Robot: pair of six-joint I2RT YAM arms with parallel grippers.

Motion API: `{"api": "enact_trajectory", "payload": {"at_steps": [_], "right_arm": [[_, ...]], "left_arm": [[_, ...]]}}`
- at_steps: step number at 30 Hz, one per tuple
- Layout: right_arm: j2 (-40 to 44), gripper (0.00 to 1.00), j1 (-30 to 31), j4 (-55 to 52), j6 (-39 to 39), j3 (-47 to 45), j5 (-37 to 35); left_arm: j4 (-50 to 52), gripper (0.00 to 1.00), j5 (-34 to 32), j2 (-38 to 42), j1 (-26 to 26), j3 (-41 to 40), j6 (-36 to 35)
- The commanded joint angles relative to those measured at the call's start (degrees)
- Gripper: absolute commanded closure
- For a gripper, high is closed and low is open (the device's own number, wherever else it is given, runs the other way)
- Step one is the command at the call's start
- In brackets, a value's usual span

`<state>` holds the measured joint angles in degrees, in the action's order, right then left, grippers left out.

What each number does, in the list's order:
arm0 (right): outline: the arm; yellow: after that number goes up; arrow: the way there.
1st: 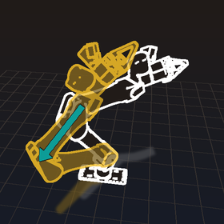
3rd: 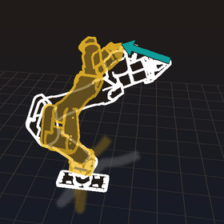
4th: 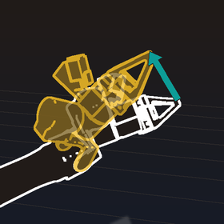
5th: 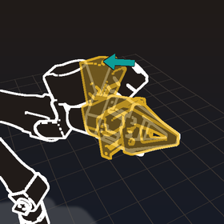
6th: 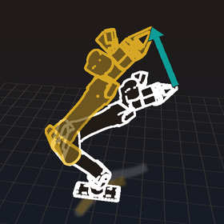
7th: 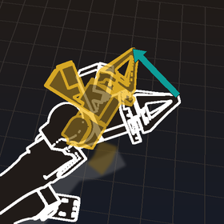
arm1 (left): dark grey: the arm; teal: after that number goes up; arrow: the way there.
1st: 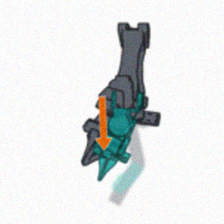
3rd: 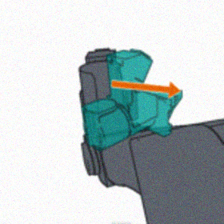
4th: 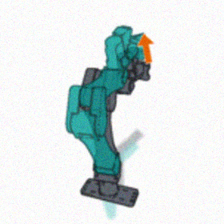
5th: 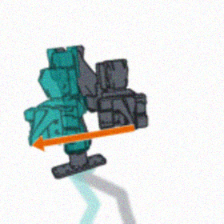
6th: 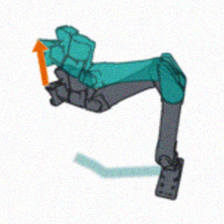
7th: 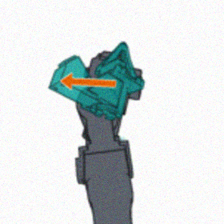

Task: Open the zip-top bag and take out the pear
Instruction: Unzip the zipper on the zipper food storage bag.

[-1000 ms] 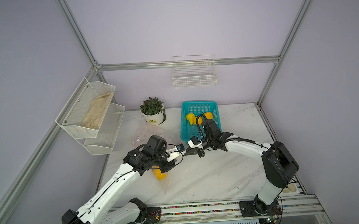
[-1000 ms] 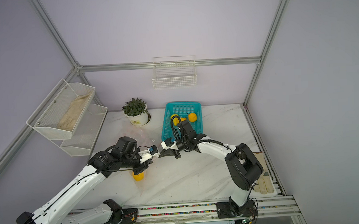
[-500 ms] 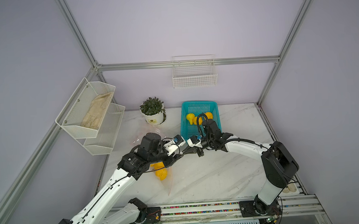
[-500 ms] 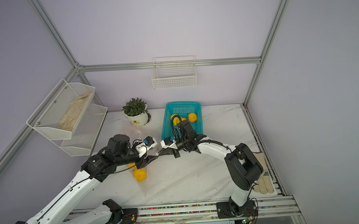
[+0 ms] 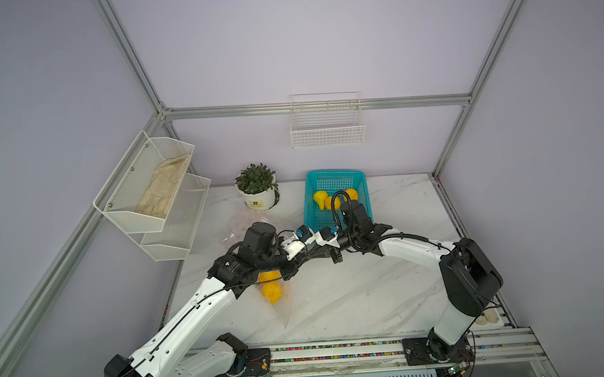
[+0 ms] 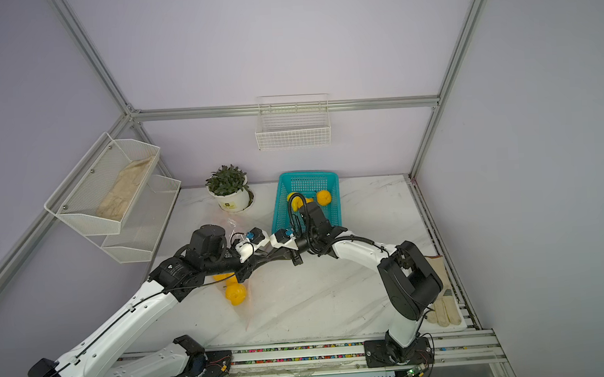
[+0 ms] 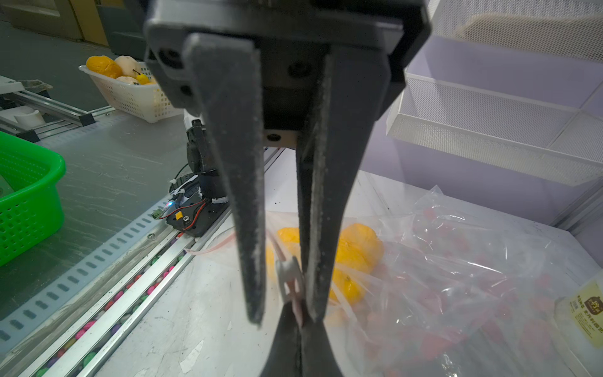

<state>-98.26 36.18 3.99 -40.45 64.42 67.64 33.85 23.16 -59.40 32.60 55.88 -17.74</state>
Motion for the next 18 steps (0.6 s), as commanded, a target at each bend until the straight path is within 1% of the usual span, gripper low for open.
{"api": "enact_trajectory", "payload": {"at_steps": [1, 3, 5, 6, 7, 8, 9, 12, 15, 18], "right_arm": [[0.55, 1.00, 0.34, 2.24, 0.81, 0.11, 0.62], [0.60, 1.00, 0.32, 2.79, 1.58, 0.14, 0.16], [0.47, 1.00, 0.31, 3.58, 2.80, 0.24, -0.51], [0.44, 1.00, 0.33, 3.78, 3.14, 0.27, -0.62], [0.44, 1.00, 0.36, 4.13, 3.63, 0.20, -0.58], [0.35, 1.00, 0.31, 4.56, 4.12, 0.19, -0.50], [0.22, 1.00, 0.35, 4.83, 4.46, 0.20, -0.45], [0.15, 1.00, 0.30, 5.50, 5.20, 0.09, -0.49], [0.42, 1.00, 0.30, 5.50, 5.21, -0.04, -0.58], [0.44, 1.00, 0.34, 5.54, 5.83, 0.00, -1.48]], "left_arm": [[-0.06, 0.91, 0.68, 0.80, -0.08, -2.29, -0.27], [0.29, 0.95, 0.17, 1.49, -0.10, -2.85, -0.23], [0.43, 0.94, -0.37, 2.21, -0.07, -3.52, 0.05], [0.43, 0.89, -0.82, 2.50, -0.08, -3.85, 0.33], [0.43, 0.79, -1.21, 2.53, -0.04, -4.06, 0.56], [0.54, 0.76, -1.34, 2.37, -0.04, -4.10, 0.61], [0.60, 0.76, -1.40, 2.15, -0.07, -4.15, 0.62], [0.65, 0.77, -1.70, 1.20, -0.07, -4.11, 0.74], [0.74, 0.84, -1.66, 0.70, -0.08, -3.80, 0.48], [0.86, 0.88, -1.71, 0.86, -0.08, -3.64, 0.22]]}}
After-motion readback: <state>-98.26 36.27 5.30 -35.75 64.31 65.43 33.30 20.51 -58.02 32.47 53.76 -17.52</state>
